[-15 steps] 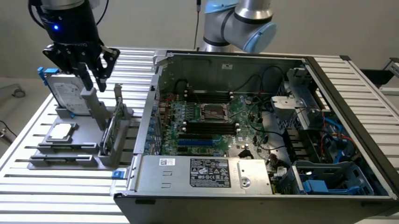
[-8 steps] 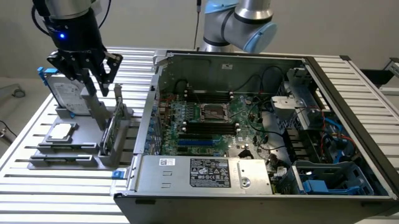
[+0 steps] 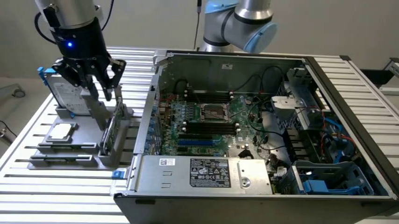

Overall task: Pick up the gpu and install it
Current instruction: 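Pick up the gpu and move the gpu toward the slot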

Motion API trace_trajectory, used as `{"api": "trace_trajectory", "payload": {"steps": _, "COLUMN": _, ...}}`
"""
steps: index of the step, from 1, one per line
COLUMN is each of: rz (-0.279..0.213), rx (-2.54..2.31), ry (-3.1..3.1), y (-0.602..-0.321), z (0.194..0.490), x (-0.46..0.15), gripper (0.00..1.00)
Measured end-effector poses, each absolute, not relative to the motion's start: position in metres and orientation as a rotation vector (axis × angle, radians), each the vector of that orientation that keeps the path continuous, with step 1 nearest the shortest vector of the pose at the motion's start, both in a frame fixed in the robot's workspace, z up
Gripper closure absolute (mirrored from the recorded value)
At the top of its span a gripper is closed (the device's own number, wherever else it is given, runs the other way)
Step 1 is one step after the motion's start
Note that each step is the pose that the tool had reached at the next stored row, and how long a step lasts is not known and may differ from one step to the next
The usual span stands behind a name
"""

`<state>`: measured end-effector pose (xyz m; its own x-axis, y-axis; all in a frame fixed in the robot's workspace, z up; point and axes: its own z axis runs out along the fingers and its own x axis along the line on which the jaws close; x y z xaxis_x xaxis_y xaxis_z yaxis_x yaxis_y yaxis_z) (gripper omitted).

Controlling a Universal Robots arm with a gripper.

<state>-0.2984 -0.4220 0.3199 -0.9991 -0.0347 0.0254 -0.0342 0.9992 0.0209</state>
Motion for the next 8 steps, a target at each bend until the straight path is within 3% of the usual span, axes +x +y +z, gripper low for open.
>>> {"api": "trace_trajectory", "payload": {"steps": 8, "rz": -0.029, "rx": 0.062, "ry": -3.115, "y": -0.422, "z": 0.305, "x": -0.298, "gripper": 0.64}}
